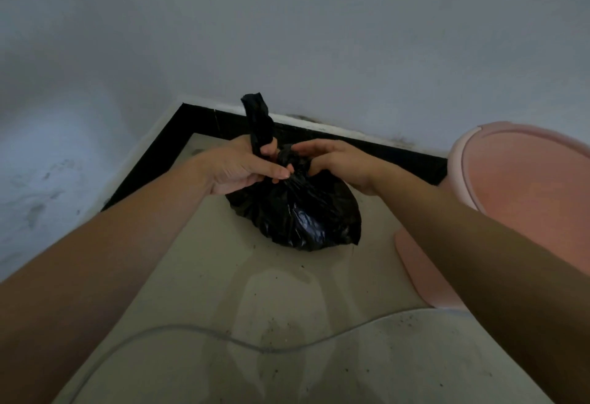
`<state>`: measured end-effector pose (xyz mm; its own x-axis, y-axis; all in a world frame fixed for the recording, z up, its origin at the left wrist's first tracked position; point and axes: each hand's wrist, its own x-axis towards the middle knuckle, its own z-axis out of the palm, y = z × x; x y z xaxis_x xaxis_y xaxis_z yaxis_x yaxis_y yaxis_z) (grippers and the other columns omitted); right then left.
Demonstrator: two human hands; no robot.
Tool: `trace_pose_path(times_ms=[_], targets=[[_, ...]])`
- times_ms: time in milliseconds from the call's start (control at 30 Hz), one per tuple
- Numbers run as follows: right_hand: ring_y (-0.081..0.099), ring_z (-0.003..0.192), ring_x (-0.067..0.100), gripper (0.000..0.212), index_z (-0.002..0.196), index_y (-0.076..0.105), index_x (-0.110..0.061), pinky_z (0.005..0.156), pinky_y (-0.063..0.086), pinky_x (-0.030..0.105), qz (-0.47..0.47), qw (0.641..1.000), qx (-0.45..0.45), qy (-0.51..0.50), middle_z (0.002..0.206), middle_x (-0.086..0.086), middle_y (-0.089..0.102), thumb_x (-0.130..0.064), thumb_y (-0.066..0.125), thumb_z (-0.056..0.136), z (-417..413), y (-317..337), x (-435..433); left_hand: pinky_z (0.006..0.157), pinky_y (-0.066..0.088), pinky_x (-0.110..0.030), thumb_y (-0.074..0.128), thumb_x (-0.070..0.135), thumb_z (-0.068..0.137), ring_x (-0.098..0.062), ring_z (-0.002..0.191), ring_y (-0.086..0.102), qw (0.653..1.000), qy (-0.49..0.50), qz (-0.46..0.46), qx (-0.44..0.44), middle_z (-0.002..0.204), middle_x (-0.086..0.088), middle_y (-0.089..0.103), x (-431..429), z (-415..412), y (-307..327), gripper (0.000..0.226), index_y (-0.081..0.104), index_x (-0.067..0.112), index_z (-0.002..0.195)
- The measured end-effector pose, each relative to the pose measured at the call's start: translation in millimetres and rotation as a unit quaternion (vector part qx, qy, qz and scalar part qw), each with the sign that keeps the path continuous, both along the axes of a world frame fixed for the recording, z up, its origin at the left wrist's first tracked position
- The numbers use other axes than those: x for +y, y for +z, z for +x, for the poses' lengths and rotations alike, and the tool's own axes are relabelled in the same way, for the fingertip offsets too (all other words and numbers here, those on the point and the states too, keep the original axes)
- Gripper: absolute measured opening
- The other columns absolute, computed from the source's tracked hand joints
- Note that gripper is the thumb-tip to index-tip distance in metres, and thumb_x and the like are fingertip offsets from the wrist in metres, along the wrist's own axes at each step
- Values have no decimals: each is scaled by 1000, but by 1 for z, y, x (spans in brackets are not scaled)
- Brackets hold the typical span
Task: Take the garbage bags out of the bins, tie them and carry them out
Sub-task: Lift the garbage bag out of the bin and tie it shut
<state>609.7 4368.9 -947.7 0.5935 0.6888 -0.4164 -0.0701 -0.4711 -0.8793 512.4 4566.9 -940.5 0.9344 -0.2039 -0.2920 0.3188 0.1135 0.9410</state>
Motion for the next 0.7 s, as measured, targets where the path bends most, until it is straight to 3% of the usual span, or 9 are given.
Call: trace_pose_path(times_ms=[133,333,433,533,600,700], targets=[[59,121,18,54,125,61,-38,103,47,38,-19,996,21,80,130,4,61,-4,58,83,-3,0,0,78,56,-25,63,-19,81,-20,82,64,999,-37,20,15,83,-12,64,1,-2,-1,50,35,20,67],[64,115,16,27,115,65,-32,102,46,35,-69,990,11,122,119,1,69,-17,61,94,-11,-12,-6,75,55,-24,59,-20,83,-22,84,60,998,-39,39,42,81,-10,64,4,-6,-4,50,35,20,67],[63,112,15,18,111,64,-31,98,45,30,-79,989,-6,122,117,0,68,-20,58,98,-14,-14,-4,79,52,-27,60,-20,83,-26,84,57,995,17,100,24,74,-6,62,6,-7,-10,50,39,21,63],[64,114,16,20,117,63,-25,99,47,32,-80,990,-4,118,119,3,68,-19,55,100,-17,-16,-2,80,50,-35,73,-9,78,-12,76,61,956,119,267,-28,64,5,60,10,-6,-19,47,51,24,53],[64,114,18,21,120,61,-21,95,49,31,-76,991,-4,114,121,5,67,-17,54,101,-20,-16,0,67,43,-26,75,1,77,-2,60,55,919,183,346,-56,59,11,57,5,-5,-26,32,53,20,63],[62,114,19,21,120,59,-20,88,49,25,-84,990,-16,116,121,6,65,-15,54,101,-23,-14,3,59,36,-24,69,8,81,-9,67,53,891,228,386,-66,70,4,56,-4,-5,-37,19,53,19,76]])
